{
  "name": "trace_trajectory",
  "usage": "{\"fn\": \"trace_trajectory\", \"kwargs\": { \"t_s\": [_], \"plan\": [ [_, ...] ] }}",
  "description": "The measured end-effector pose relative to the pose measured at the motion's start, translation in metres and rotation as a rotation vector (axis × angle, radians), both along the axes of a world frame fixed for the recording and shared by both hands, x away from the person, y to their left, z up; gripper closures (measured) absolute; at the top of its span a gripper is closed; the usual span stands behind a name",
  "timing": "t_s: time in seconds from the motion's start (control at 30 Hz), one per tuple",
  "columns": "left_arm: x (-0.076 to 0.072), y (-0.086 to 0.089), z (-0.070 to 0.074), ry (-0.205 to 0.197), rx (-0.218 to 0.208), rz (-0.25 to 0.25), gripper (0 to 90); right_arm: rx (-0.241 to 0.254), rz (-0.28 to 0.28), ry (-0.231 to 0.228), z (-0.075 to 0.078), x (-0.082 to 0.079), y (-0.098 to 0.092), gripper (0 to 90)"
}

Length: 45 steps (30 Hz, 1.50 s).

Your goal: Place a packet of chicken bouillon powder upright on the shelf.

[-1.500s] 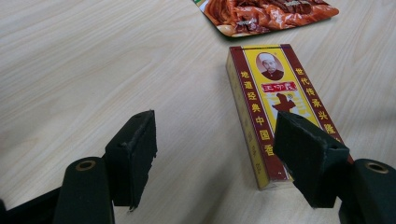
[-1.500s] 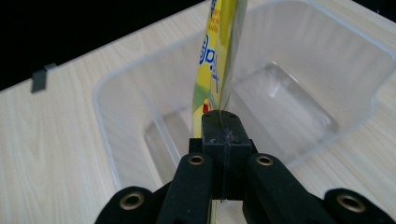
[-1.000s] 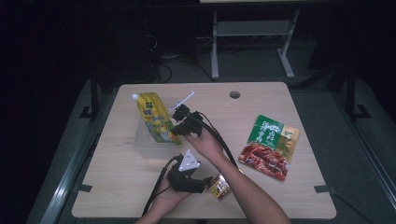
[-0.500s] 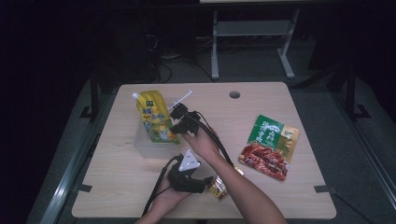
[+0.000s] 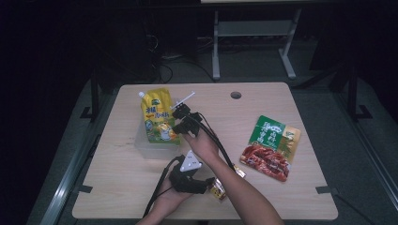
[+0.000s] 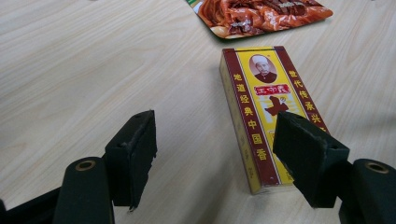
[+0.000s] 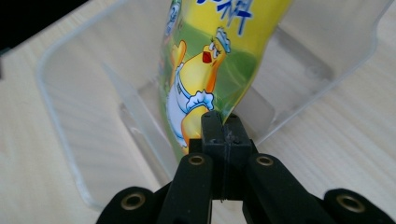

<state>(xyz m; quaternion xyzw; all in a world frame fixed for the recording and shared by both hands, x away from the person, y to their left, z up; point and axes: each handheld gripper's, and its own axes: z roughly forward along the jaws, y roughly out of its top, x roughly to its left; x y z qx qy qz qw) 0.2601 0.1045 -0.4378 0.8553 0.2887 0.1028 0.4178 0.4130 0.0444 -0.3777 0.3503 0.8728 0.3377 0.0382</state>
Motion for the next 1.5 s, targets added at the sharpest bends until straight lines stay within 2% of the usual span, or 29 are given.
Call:
{"fn": "trace_trajectory", "kwargs": {
  "t_s": [0.13,0.2,0.23,0.27,0.3,0.43,0.5,0.53,0.57,0.6,0.63,0.73,0.8,0.83,0.9,1.0,1.1,1.13,1.17,1.2,1.3,1.37,1.43,1.5],
  "plan": [
    [0.001,0.001,0.0,0.003,0.0,0.002,29.8,0.01,-0.003,0.012,-0.003,0.001,-0.001,90.0],
    [0.001,0.001,0.0,0.004,-0.001,0.002,29.9,0.042,-0.004,0.036,-0.003,0.002,-0.002,89.5],
    [0.001,0.001,0.001,0.004,0.0,0.002,29.8,0.059,0.005,0.052,-0.003,0.003,-0.003,88.1],
    [0.001,0.001,0.001,0.003,0.001,0.002,29.9,0.059,0.026,0.053,-0.002,0.001,-0.004,78.1],
    [0.001,0.002,0.001,0.0,0.003,0.001,29.9,0.055,0.042,0.058,-0.003,-0.001,-0.003,75.8],
    [0.001,0.001,0.001,-0.001,0.006,-0.002,29.9,0.049,0.074,0.057,-0.005,-0.007,-0.004,73.7],
    [0.001,0.0,0.0,0.001,0.007,-0.005,29.8,0.064,0.087,0.07,-0.007,-0.007,-0.003,74.9],
    [0.0,-0.001,0.0,-0.001,0.005,-0.005,29.8,0.06,0.104,0.066,-0.008,-0.007,-0.002,80.8],
    [0.0,-0.001,-0.001,0.0,0.007,-0.007,29.8,0.06,0.104,0.066,-0.008,-0.007,-0.002,80.8],
    [0.0,-0.001,-0.001,0.003,0.005,-0.006,29.9,0.07,0.113,0.077,-0.009,-0.006,-0.002,83.1],
    [0.0,-0.001,-0.001,0.004,0.005,-0.006,29.8,0.101,0.132,0.108,-0.009,-0.003,-0.002,90.0],
    [0.0,-0.001,-0.001,0.001,0.005,-0.007,29.9,0.09,0.118,0.088,-0.008,0.0,-0.003,90.0],
    [0.0,0.0,0.0,-0.001,0.01,-0.009,29.9,0.067,0.102,0.064,-0.006,0.001,-0.004,90.0],
    [0.0,0.001,0.0,0.003,0.003,-0.003,30.2,0.036,0.087,0.033,-0.002,0.001,-0.004,90.0],
    [0.0,0.002,0.0,0.002,0.003,-0.003,30.3,0.04,0.067,0.032,0.0,0.001,-0.006,90.0],
    [0.001,0.001,0.0,0.001,0.0,-0.001,30.3,0.03,0.074,0.016,0.001,-0.002,-0.004,90.0],
    [0.001,0.001,0.0,0.001,-0.002,-0.004,30.3,0.049,0.07,0.001,0.007,-0.009,0.0,90.0],
    [0.0,0.0,0.0,0.003,-0.004,-0.005,30.3,0.022,0.08,-0.033,0.01,-0.014,0.005,90.0],
    [0.0,0.001,0.0,0.0,0.001,-0.009,30.3,0.022,0.08,-0.033,0.01,-0.014,0.005,90.0],
    [0.0,0.001,-0.001,0.003,0.002,-0.009,30.5,-0.006,0.089,-0.046,0.009,-0.017,0.008,90.0],
    [0.0,0.001,-0.001,0.002,0.006,-0.021,30.5,0.008,0.112,-0.03,0.006,-0.015,0.007,90.0],
    [-0.001,0.001,-0.002,0.007,-0.003,-0.017,30.6,-0.012,0.126,-0.026,0.003,-0.012,0.006,90.0],
    [-0.002,0.002,-0.001,0.01,-0.002,-0.02,30.6,0.0,0.142,-0.022,0.001,-0.01,0.003,90.0],
    [-0.003,0.003,0.0,0.015,-0.005,-0.018,30.7,0.003,0.14,-0.016,-0.001,-0.009,0.002,90.0]
  ]
}}
